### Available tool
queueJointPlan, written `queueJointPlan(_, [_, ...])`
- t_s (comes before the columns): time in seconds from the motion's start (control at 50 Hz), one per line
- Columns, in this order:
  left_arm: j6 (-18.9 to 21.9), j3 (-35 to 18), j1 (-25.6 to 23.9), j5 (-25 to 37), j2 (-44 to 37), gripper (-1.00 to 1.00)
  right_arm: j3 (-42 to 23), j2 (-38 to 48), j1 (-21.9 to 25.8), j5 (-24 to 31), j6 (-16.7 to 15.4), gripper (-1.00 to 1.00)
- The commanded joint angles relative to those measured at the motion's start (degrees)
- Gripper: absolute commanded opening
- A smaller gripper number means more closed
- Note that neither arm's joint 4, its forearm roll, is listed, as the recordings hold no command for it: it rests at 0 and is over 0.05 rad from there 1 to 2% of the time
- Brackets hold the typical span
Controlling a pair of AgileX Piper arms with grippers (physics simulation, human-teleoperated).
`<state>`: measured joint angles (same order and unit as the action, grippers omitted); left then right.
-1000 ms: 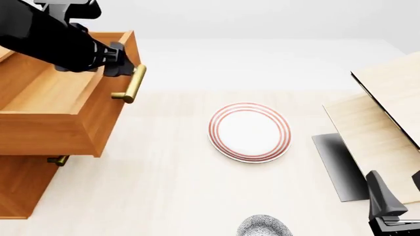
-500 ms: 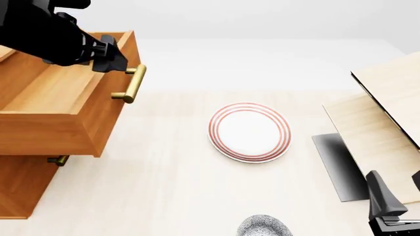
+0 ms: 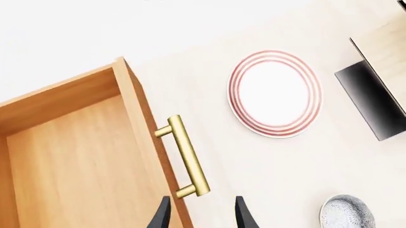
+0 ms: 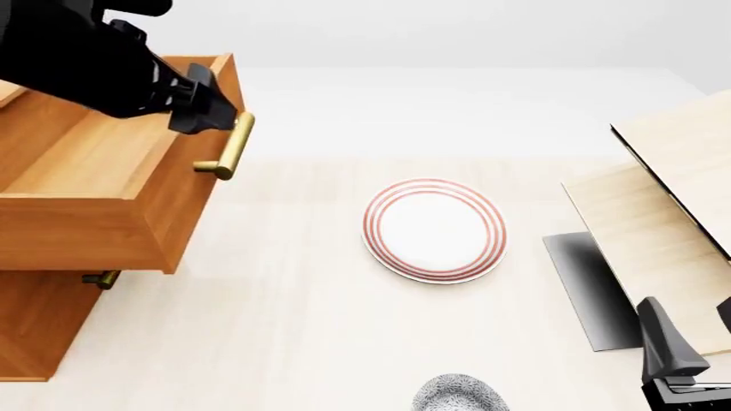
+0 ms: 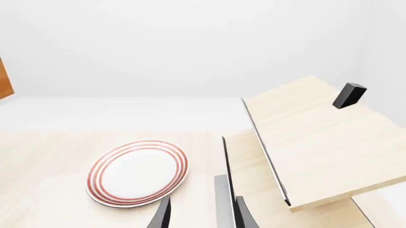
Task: Open the top drawer of the cabinet and put the bowl in it.
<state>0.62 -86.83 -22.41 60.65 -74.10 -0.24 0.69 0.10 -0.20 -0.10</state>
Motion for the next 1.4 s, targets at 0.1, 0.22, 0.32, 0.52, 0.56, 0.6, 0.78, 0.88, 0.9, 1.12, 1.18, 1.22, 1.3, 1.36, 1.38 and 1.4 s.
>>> queueJointPlan(0.1, [1.6,2.2,-3.3,-0.8,1.7,1.0,0.0,-0.2,0.0,0.1,0.0,1.0])
queueJointPlan(0.22, [2.0,2.4,-4.7,-1.2,2.2,1.0,0.0,-0.1,0.0,0.1,0.0,1.0])
queueJointPlan(0.32, [2.1,2.7,-6.1,-1.6,2.6,1.0,0.0,-0.1,0.0,0.0,0.0,1.0])
queueJointPlan(0.52, [2.2,5.2,-9.3,-4.3,1.8,1.0,0.0,-0.1,0.0,0.1,0.0,1.0])
queueJointPlan(0.56, [1.8,5.4,-10.4,-4.9,1.5,1.0,0.0,-0.1,0.0,0.1,0.0,1.0])
queueJointPlan(0.6, [2.0,5.9,-10.9,-5.3,1.5,1.0,0.0,-0.2,0.0,0.1,0.0,1.0])
queueJointPlan(0.78, [1.5,8.3,-13.3,-7.3,2.8,1.0,0.0,-0.2,0.0,0.1,0.0,1.0])
queueJointPlan(0.88, [1.3,8.7,-14.7,-7.8,2.7,1.0,0.0,-0.1,-0.1,0.1,0.0,1.0])
queueJointPlan(0.9, [1.4,8.8,-15.0,-7.8,2.8,1.0,0.0,-0.1,0.0,0.0,0.0,1.0])
queueJointPlan(1.12, [1.1,12.4,-18.0,-10.6,2.8,1.0,0.0,-0.2,0.0,0.1,0.0,1.0])
queueJointPlan(1.18, [1.1,13.4,-19.0,-11.6,2.4,1.0,0.0,-0.2,0.0,0.1,0.0,1.0])
queueJointPlan(1.22, [0.8,13.7,-19.8,-12.2,2.1,1.0,0.0,-0.2,0.0,0.1,0.0,1.0])
queueJointPlan(1.3, [1.4,14.1,-20.8,-12.9,2.0,1.0,0.0,-0.2,0.0,0.1,0.0,1.0])
queueJointPlan(1.36, [2.2,14.8,-20.8,-13.1,2.5,1.0,0.0,-0.2,0.0,0.1,0.0,1.0])
queueJointPlan(1.38, [2.7,15.0,-21.2,-13.3,2.7,1.0,0.0,-0.1,0.0,0.1,0.0,1.0])
queueJointPlan(1.4, [2.8,15.6,-20.9,-13.4,3.0,1.0,0.0,-0.1,0.0,0.1,0.0,1.0])
